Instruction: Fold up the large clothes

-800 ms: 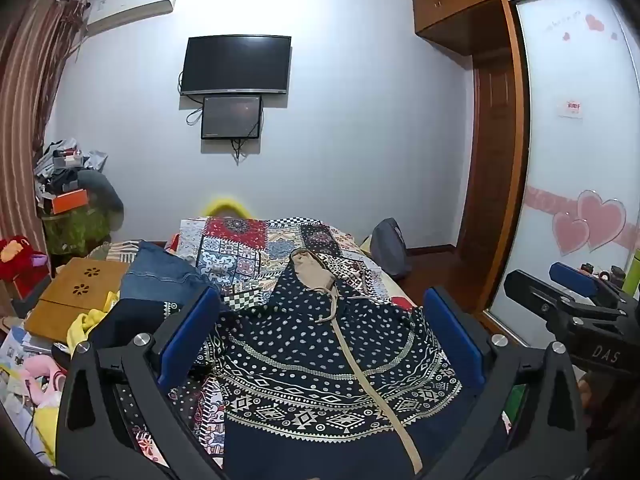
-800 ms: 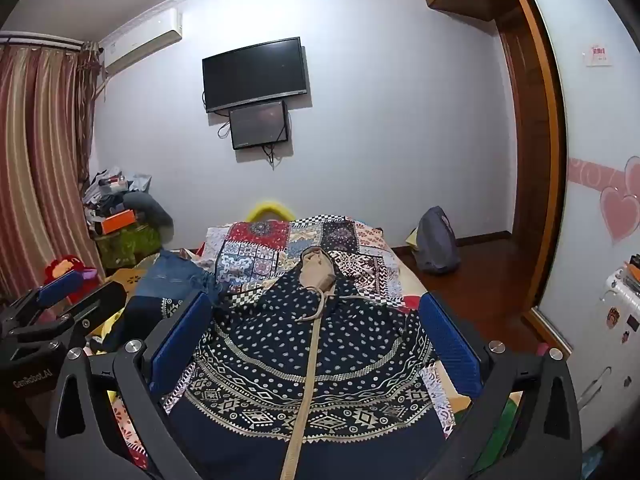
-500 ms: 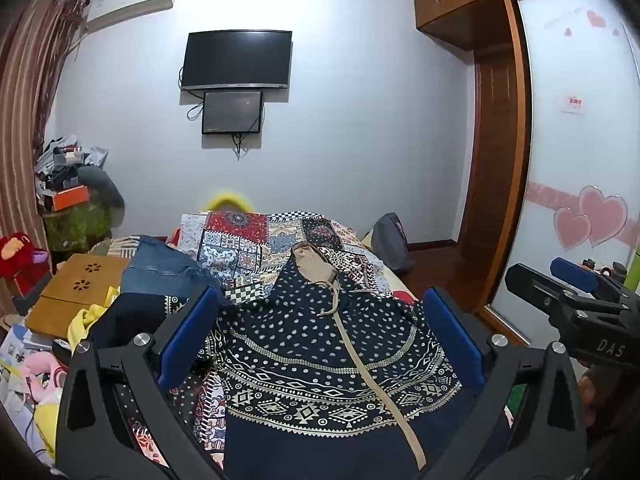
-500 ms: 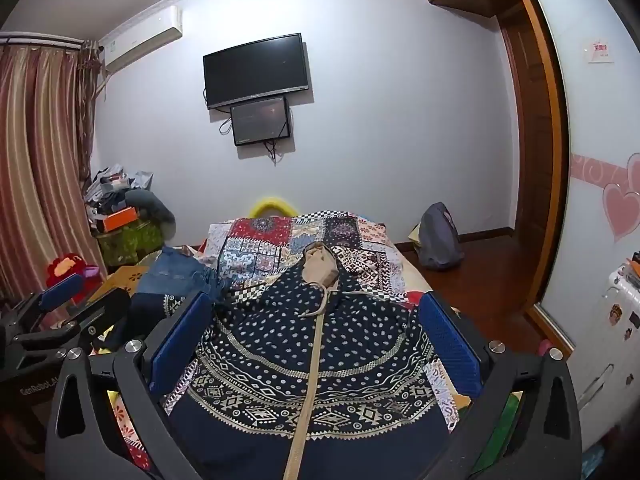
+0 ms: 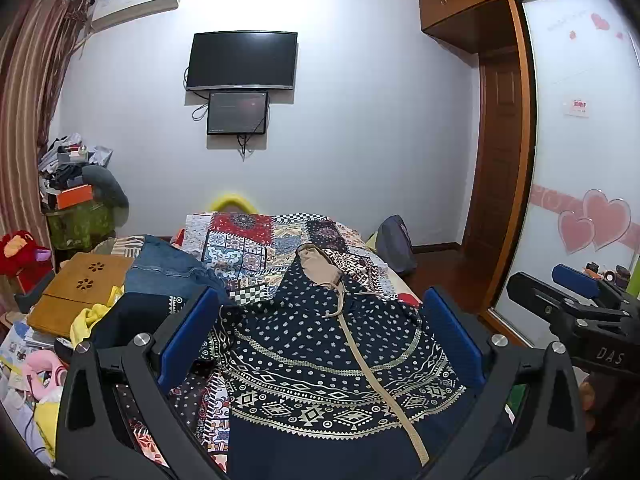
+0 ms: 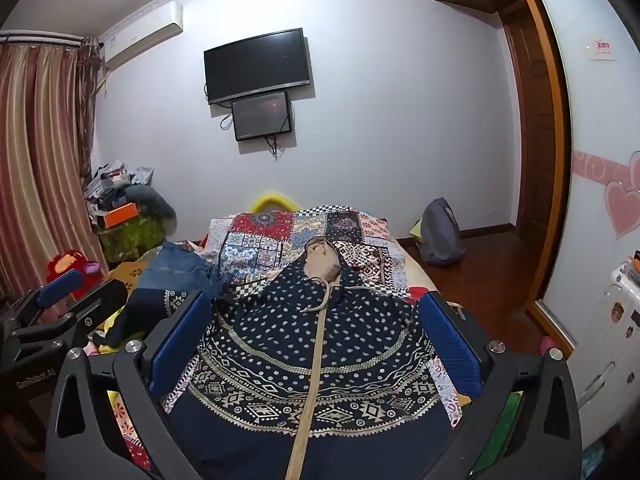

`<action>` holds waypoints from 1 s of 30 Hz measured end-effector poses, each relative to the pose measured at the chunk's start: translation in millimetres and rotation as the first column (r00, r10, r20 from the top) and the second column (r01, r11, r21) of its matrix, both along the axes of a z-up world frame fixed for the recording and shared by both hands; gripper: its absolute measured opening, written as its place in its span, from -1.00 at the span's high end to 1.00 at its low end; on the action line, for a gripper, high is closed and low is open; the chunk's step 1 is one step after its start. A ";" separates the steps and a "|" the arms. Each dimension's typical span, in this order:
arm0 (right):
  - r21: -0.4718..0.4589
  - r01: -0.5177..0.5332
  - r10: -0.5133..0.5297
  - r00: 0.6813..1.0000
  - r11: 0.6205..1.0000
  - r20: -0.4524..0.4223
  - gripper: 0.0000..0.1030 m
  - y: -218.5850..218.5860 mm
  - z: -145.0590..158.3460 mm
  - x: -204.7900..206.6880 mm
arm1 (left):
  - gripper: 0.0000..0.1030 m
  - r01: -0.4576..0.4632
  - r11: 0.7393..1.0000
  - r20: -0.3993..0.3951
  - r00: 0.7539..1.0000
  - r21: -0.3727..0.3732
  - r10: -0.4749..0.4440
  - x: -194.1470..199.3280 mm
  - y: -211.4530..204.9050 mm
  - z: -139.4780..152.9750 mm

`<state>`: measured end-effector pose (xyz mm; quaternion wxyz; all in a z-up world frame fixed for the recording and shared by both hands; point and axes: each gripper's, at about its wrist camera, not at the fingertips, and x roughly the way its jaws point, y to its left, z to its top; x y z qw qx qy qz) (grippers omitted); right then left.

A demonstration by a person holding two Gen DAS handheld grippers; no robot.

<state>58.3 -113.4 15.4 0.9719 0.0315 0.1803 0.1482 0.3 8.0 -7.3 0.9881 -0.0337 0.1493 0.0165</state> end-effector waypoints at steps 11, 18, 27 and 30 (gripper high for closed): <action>-0.001 -0.001 0.001 1.000 1.000 -0.003 -1.00 2.2 1.3 -0.1 | -1.00 -0.001 1.000 -0.002 1.000 -0.002 0.001 -0.7 3.1 -2.1; -0.001 -0.005 0.005 1.000 1.000 -0.006 -1.00 2.8 1.9 1.0 | -1.00 0.000 1.000 -0.005 1.000 0.001 0.000 -2.3 3.2 -3.9; 0.003 -0.005 0.005 1.000 1.000 -0.008 -1.00 2.5 2.5 1.0 | -1.00 -0.005 1.000 -0.008 1.000 0.002 0.005 -2.7 4.6 -2.0; 0.003 -0.004 0.004 1.000 1.000 -0.008 -1.00 3.3 3.0 0.1 | -1.00 -0.007 1.000 -0.007 1.000 0.001 0.007 -0.5 3.1 -1.5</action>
